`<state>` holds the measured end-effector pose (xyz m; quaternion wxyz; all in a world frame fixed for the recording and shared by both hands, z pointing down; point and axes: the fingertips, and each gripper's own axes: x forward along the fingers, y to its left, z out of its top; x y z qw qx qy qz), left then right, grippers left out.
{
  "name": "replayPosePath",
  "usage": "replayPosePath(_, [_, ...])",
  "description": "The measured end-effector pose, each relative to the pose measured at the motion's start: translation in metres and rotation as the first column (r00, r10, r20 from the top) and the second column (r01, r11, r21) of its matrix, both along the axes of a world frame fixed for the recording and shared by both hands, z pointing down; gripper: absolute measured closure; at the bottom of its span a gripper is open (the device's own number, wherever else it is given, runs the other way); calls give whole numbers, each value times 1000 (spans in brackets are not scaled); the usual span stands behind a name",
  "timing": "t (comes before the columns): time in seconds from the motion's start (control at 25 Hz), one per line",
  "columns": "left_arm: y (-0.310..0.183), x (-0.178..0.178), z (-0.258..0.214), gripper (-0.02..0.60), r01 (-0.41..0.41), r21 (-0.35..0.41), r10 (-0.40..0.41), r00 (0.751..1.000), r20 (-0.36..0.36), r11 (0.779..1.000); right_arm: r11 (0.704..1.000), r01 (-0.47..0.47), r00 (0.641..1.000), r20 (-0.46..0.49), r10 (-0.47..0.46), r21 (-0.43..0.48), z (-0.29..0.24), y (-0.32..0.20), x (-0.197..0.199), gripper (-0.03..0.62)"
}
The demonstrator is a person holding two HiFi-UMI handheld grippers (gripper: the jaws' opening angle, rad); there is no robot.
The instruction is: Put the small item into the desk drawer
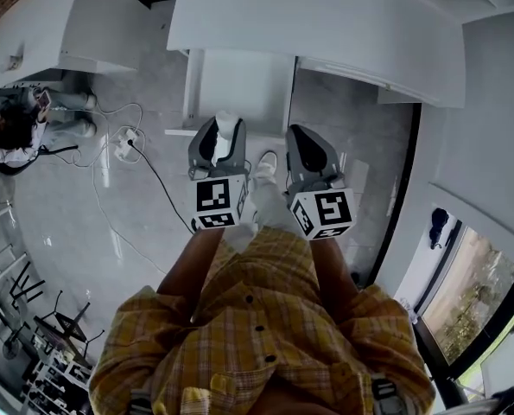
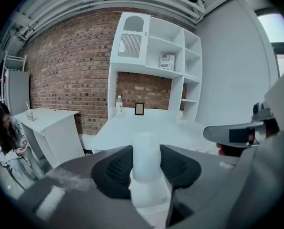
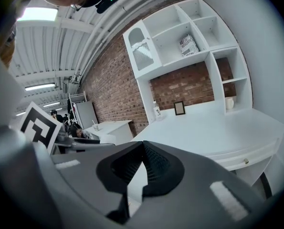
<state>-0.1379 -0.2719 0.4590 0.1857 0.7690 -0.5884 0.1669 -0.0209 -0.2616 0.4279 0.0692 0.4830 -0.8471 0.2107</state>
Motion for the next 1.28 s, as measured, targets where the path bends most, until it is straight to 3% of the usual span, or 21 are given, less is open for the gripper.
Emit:
replayPosePath(0.28, [-42, -2, 54, 405, 17, -123, -18, 1000, -9, 992, 998, -6, 1000, 5, 6, -56, 30, -25, 9, 595])
replayPosePath(0.68, [-76, -1, 123, 405, 13, -262, -12, 1000, 7, 965, 995, -12, 1000, 3, 12, -98, 63, -46, 13, 595])
replayPosePath(0.92, [-86, 1, 161, 403, 2, -338, 0, 1000, 7, 941, 992, -7, 1000, 2, 7, -124, 81, -51, 9, 595])
replayPosePath(1.28, [-92, 1, 227, 403, 10, -475, -11, 1000, 0, 880, 989, -13, 1000, -4, 12, -149, 102, -54, 12, 595])
